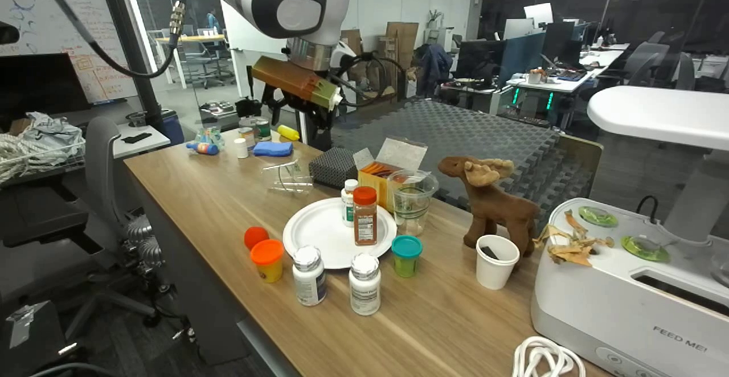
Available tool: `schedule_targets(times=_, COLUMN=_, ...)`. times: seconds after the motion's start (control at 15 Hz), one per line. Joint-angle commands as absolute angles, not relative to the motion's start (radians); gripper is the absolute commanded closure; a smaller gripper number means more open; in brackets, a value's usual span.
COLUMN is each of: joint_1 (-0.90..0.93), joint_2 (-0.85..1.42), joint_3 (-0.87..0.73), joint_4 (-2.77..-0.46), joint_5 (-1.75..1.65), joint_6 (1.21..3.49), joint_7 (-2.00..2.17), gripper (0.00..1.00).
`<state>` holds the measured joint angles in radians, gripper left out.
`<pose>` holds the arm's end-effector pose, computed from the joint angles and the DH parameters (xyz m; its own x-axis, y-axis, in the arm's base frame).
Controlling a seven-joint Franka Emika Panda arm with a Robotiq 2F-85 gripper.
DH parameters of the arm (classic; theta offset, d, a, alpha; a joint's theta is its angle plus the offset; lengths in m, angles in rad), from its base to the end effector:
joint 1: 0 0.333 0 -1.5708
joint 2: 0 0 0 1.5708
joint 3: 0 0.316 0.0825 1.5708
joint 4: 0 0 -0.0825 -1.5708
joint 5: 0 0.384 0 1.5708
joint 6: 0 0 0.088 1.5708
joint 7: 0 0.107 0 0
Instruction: Put the bottles and red plushy on the plate. Stack the clear cups
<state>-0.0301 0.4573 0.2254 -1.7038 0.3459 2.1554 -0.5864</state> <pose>0.6550 0.1279 0.3375 0.8471 0.5025 0.1731 0.5304 -0.7786 -0.3352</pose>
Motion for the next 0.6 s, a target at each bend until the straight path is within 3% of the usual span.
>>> schedule_targets(times=0.0, joint_1=-0.058, joint_2=0.536, joint_3=0.249, joint_4=-1.580, joint_5=0.368, joint_6=1.938, joint_7=-0.694, gripper=0.00)
schedule_targets(times=0.2, joint_1=-0.048, joint_2=0.593, joint_3=0.242, joint_4=-1.505, joint_5=0.357, joint_6=1.762, joint_7=-0.743, gripper=0.00)
schedule_targets(times=0.53, joint_1=-0.016, joint_2=0.656, joint_3=0.228, joint_4=-1.449, joint_5=0.360, joint_6=1.771, joint_7=-0.706, gripper=0.00)
